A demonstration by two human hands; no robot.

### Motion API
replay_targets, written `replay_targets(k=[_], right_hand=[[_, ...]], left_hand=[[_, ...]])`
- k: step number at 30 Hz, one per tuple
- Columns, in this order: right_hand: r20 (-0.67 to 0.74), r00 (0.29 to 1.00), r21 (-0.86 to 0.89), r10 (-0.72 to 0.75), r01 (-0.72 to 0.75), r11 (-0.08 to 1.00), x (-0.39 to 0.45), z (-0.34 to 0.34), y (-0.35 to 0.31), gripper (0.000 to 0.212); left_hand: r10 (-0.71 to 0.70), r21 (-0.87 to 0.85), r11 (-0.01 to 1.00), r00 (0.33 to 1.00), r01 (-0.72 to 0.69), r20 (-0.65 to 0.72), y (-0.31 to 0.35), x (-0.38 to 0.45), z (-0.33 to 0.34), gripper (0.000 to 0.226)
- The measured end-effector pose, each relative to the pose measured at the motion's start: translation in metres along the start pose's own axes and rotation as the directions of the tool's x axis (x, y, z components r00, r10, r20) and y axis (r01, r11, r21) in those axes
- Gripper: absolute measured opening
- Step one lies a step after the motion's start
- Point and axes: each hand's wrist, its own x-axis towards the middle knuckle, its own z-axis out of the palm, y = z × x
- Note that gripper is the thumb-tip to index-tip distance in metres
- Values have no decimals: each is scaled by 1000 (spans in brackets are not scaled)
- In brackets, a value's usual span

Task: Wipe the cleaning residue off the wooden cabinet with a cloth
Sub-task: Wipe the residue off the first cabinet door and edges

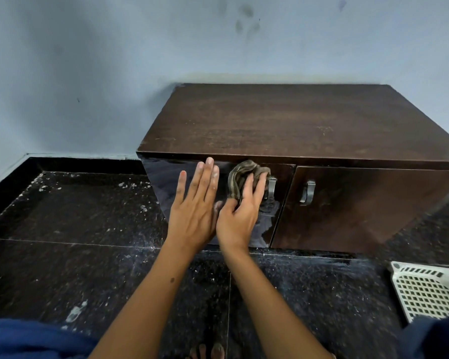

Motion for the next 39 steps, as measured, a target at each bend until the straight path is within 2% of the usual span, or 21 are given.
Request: replay_targets(k=[3,6,9,12,15,17,19,21,23,24,26,29,33,36,37,38,39], right_hand=[[35,993,-61,116,-113,992,-10,-9,19,59],[27,965,-5,260,-260,966,-4,-7,15,57],[0,971,47,239,-239,970,7,-1,3,60],[40,984,-31,176,-175,984,-3,-9,16,61],[116,971,-118,211,-198,973,-9,-18,29,59],[147,958,-102,246,-232,967,-5,-21,29,57],[116,956,-56,270,-265,963,-6,-23,26,55],[-18,983,-38,185,-185,982,-18,-27,22,52],[-164,985,-51,-47,39,998,-28,-30,14,50],[-200,963,-86,-180,165,982,-29,-30,11,49],[-191,900,-201,-391,354,913,-21,-28,7,48],[-84,836,-334,-543,490,805,-1,-17,8,46],[156,788,-589,-596,559,584,13,-4,29,57],[323,752,-606,-574,631,485,11,-10,45,65],[370,761,-584,-533,637,504,6,-12,49,62],[401,790,-553,-463,612,566,-1,-14,52,57],[407,839,-503,-362,537,678,-8,-16,53,52]], left_hand=[[17,-22,1000,999,-15,50,3,-6,3,63],[9,6,1000,997,-9,79,1,-5,7,64],[7,-9,1000,994,-6,112,-1,-3,8,63],[16,-37,999,992,-11,124,1,-7,9,62],[18,-67,998,992,-10,122,0,-6,8,62],[27,-83,996,993,-18,113,-1,-3,8,61],[24,-91,996,995,-14,100,0,-4,8,63],[9,-87,996,996,-1,94,-1,-8,7,63],[-21,-88,996,995,30,94,-6,-12,7,62],[-46,-97,994,994,55,99,-8,-12,7,62],[-112,-121,985,987,125,112,-13,-12,9,64],[-208,-144,962,965,231,157,-18,-17,9,64],[-313,-204,913,927,354,208,-25,-25,8,64],[-321,-249,895,922,370,216,-24,-24,7,63],[-314,-285,885,924,368,218,-22,-23,7,62],[-306,-339,867,927,366,219,-18,-22,7,61],[-300,-400,840,928,367,221,-13,-22,6,61]])
